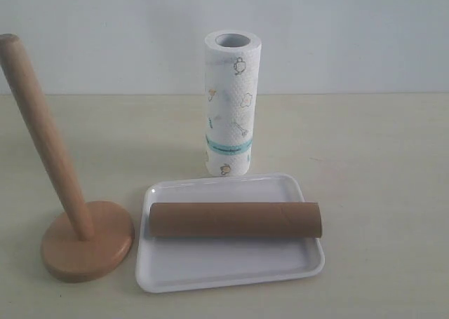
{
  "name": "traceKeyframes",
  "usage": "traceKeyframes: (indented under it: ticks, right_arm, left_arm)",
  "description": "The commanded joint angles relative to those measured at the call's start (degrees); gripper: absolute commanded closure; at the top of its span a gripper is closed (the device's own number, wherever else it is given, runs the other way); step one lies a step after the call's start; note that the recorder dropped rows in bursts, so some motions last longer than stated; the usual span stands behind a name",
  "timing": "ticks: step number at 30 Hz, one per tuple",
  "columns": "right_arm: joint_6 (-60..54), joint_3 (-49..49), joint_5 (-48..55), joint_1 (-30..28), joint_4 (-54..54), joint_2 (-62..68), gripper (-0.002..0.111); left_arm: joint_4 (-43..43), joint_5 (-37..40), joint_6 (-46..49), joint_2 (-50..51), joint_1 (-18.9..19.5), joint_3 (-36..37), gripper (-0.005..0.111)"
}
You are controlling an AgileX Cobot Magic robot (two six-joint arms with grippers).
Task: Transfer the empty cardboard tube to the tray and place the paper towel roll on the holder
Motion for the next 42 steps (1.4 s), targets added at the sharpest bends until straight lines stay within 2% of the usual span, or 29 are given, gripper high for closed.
traceKeyframes:
  ticks: [1, 12, 15, 18, 34, 37, 39, 41, 42]
  right_arm:
    - [-0.27, -0.03, -0.73, -0.15, 0.05, -0.23, 0.107]
    - [-0.27, -0.03, -0.73, -0.15, 0.05, -0.23, 0.107]
    - [-0.27, -0.03, -0.73, -0.15, 0.05, -0.23, 0.107]
    - [-0.27, -0.03, -0.73, -0.15, 0.05, -0.23, 0.107]
    - [-0.27, -0.03, -0.73, -0.15, 0.05, -0.23, 0.107]
    - [-0.27, -0.03, -0.73, -0.15, 0.05, -0.23, 0.107]
    - [-0.27, -0.03, -0.73, -0.15, 0.05, -0.23, 0.107]
    - [-0.27, -0.03, -0.73, -0.15, 0.05, -0.23, 0.107]
    - [-0.27, -0.03, -0.73, -0.15, 0.05, -0.23, 0.107]
  left_arm:
    - [7.77, 4.54, -3.08, -10.48, 1.77, 3.08, 0.103]
    - [23.1, 4.54, -9.97, -23.37, 2.0, 22.13, 0.103]
    - [21.5, 4.54, -12.46, -26.01, 1.89, 25.53, 0.103]
    - [19.64, 1.34, -16.35, -28.36, 1.89, 29.94, 0.103]
    - [19.75, 1.46, -16.78, -28.36, 1.89, 30.14, 0.103]
    - [19.24, 2.24, -21.23, -28.36, 1.89, 30.32, 0.103]
    - [19.25, 2.0, -26.57, -28.36, 4.88, 30.32, 0.103]
    - [18.88, 0.64, -32.4, -28.36, 12.65, 31.42, 0.103]
    - [17.39, -2.27, -34.84, -28.77, 20.44, 33.19, 0.103]
